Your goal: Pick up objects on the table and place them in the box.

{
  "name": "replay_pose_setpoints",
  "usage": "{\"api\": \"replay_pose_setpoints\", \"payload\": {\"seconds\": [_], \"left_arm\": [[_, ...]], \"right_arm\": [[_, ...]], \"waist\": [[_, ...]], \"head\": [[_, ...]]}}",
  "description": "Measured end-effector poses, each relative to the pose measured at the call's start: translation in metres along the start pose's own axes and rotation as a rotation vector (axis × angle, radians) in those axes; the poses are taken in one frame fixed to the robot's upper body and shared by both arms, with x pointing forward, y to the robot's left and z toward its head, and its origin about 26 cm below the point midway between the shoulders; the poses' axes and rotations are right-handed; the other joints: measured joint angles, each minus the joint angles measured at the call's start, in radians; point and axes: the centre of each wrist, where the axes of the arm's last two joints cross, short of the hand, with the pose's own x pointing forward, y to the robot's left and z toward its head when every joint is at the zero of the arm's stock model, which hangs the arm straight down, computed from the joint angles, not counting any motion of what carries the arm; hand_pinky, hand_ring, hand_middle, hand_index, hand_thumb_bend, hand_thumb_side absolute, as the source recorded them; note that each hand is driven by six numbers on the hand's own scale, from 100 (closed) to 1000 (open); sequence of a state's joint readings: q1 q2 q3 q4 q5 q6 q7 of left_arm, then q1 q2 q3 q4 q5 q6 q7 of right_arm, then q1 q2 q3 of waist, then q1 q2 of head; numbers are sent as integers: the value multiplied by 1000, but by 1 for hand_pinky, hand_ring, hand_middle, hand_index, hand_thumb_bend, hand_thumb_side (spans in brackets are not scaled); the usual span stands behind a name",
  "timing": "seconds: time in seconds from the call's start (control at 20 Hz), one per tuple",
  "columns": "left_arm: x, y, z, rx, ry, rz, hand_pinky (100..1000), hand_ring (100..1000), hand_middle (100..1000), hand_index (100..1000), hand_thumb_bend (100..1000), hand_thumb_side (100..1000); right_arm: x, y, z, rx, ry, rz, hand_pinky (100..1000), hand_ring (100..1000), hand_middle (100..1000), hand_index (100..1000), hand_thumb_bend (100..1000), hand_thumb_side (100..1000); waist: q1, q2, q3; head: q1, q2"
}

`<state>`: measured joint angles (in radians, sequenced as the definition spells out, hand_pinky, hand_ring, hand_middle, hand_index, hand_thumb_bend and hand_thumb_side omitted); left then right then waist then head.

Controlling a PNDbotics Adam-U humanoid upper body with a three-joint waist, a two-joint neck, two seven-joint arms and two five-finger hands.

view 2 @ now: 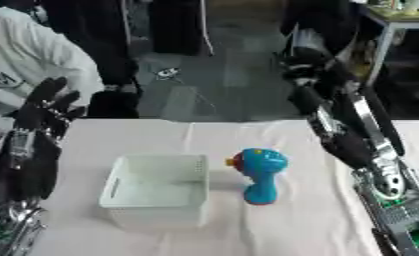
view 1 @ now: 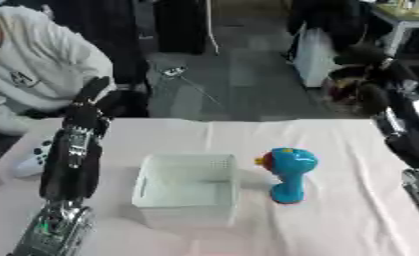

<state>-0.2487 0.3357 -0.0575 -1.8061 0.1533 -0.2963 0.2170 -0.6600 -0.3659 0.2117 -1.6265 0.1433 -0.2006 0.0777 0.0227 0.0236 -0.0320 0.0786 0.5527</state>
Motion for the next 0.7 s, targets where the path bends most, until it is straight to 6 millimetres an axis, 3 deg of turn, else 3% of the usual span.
{"api": "replay_pose_setpoints", "payload": {"seconds": [0.35,0.7], "left_arm": [[0,2,0,-3,1,-6,857,911,957,985,299,844],[0,2,0,-4,1,-6,857,911,957,985,298,845]], "right_arm": [[-32,2,-3,75,107,127,681,812,838,957,562,623],[-52,3,-5,139,162,238,773,862,878,980,609,574]], "waist": [[0,0,0],[0,0,2]], "head": [[-8,0],[-8,1]]}}
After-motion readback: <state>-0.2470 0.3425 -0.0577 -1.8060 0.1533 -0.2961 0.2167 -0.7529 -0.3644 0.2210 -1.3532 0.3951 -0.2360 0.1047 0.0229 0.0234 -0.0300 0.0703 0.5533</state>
